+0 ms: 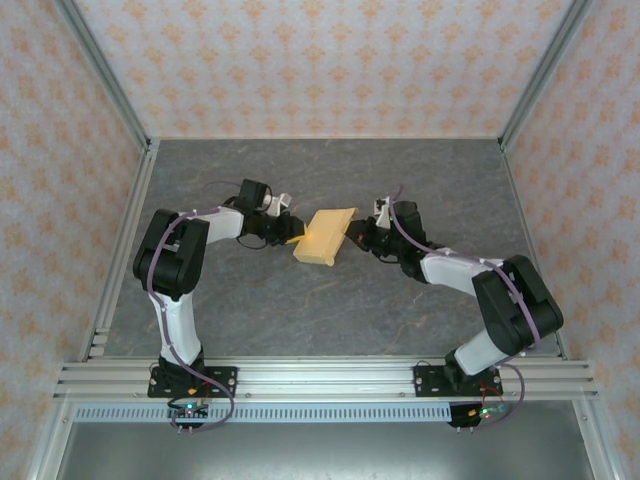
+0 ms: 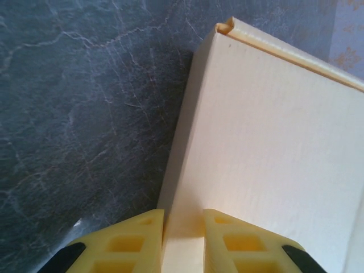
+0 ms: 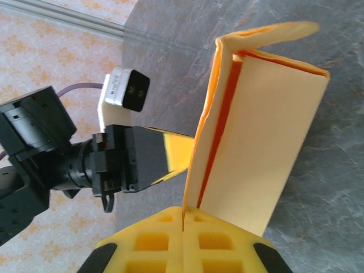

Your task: Fold the paper box

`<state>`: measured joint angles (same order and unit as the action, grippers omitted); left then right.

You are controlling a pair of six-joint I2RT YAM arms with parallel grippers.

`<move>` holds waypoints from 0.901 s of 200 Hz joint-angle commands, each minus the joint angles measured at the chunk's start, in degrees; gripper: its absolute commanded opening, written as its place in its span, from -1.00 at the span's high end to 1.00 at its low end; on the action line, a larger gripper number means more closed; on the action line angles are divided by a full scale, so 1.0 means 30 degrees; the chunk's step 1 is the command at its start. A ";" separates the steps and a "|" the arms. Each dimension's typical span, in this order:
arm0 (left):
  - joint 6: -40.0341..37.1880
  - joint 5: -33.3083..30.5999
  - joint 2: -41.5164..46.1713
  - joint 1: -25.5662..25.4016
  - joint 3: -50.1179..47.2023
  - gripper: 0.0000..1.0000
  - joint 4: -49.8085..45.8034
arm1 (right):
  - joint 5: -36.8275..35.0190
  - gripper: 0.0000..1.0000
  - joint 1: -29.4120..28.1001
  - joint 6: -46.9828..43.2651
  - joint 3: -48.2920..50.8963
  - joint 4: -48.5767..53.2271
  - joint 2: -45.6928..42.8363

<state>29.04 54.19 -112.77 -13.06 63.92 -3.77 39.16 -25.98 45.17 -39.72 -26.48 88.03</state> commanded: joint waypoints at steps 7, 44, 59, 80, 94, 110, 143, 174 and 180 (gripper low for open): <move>0.0401 -0.0573 -0.0715 -0.0129 -0.0703 0.58 -0.0736 | -0.0016 1.00 -0.0495 -0.0565 -0.1206 -0.0134 0.0069; 0.0229 -0.0516 -0.0730 -0.0159 -0.0569 0.55 -0.0931 | -0.0534 1.00 -0.0665 -0.0904 -0.1862 0.1220 0.0487; 0.0030 -0.0545 -0.0701 -0.0232 -0.0412 0.54 -0.1191 | -0.0842 1.00 -0.0690 -0.1020 -0.2099 0.1874 0.0751; -0.0484 -0.0703 -0.0671 -0.0430 -0.0050 0.52 -0.1881 | -0.1283 1.00 -0.0902 -0.1226 -0.2550 0.2841 0.1218; -0.0641 -0.0750 -0.0724 -0.0594 0.0196 0.52 -0.2134 | -0.1437 1.00 -0.1030 -0.1323 -0.2835 0.3218 0.1586; -0.0871 -0.1031 -0.0743 -0.0770 0.0494 0.52 -0.2548 | -0.1507 1.00 -0.1111 -0.1228 -0.2930 0.3276 0.1916; -0.1065 -0.1491 -0.0703 -0.0827 0.0782 0.50 -0.3000 | -0.1900 1.00 -0.1141 -0.1292 -0.2930 0.3565 0.2102; -0.1510 -0.2490 -0.0531 -0.0822 0.1058 0.42 -0.3715 | -0.2482 1.00 -0.1315 -0.1593 -0.3184 0.4308 0.2197; -0.1653 -0.2827 -0.0476 -0.0818 0.1106 0.39 -0.3870 | -0.2592 1.00 -0.1358 -0.1658 -0.3287 0.4491 0.2271</move>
<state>26.55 50.17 -114.19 -15.14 65.82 -10.96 34.63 -29.23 42.30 -47.92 -17.54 93.32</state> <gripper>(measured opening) 0.283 0.045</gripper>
